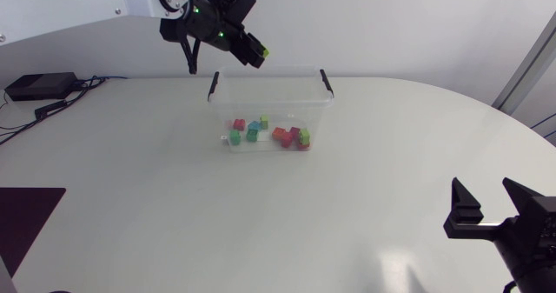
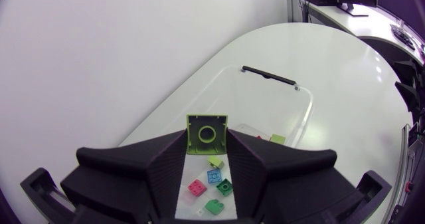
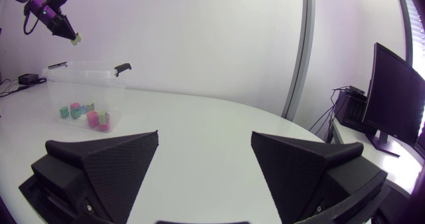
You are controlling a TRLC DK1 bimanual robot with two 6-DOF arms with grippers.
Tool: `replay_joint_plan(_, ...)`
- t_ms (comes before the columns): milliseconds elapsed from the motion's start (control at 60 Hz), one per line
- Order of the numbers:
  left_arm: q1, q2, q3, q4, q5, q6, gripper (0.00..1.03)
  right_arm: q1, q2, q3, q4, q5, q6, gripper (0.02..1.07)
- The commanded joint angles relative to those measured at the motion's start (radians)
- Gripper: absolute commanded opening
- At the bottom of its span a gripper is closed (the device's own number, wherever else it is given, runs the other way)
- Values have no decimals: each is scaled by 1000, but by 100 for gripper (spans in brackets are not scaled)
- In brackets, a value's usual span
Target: Place the duplo bricks in the container
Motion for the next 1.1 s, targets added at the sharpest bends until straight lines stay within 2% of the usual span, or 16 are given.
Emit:
replay_joint_plan(0, 8, 41, 11, 24, -16, -38, 31, -6, -9, -6, -26, 5, -14, 103)
replay_joint_plan(33, 12, 43, 11, 26, -19, -43, 38, -6, -9, -6, -26, 5, -14, 103)
replay_joint_plan(67, 12, 41, 0, 28, -21, -41, 66, -6, -9, -6, -26, 5, -14, 103)
replay_joint_plan(83, 10, 35, -6, 24, -22, -38, 98, -6, -9, -6, -26, 5, -14, 103)
replay_joint_plan(100, 10, 32, -11, 24, -22, -38, 101, -6, -9, -6, -26, 5, -14, 103)
replay_joint_plan(267, 16, 9, -26, 23, -25, -35, 100, -6, -9, -6, -26, 5, -14, 103)
replay_joint_plan(350, 18, -8, -35, 23, -93, -21, 100, -6, -9, -6, -26, 5, -14, 103)
replay_joint_plan(400, 18, -34, -57, 32, -180, 5, 100, -6, -9, -6, -26, 5, -14, 103)
replay_joint_plan(433, 19, -66, -83, 60, -228, 5, 100, -6, -9, -6, -26, 5, -14, 103)
replay_joint_plan(533, 44, -178, -186, 172, -295, 8, 100, -6, -9, -6, -26, 5, -14, 103)
replay_joint_plan(650, 33, -301, -325, 299, -478, 51, 100, -6, -9, -6, -26, 5, -14, 103)
replay_joint_plan(733, 33, -381, -388, 322, -519, 49, 100, -6, -9, -6, -26, 5, -14, 103)
replay_joint_plan(850, 50, -494, -466, 337, -535, 34, 100, -6, -9, -6, -26, 5, -14, 103)
replay_joint_plan(1017, 71, -709, -674, 517, -639, 104, 100, -6, -9, -6, -26, 5, -14, 103)
replay_joint_plan(1083, 74, -776, -726, 549, -668, 123, 99, -6, -9, -6, -26, 5, -14, 103)
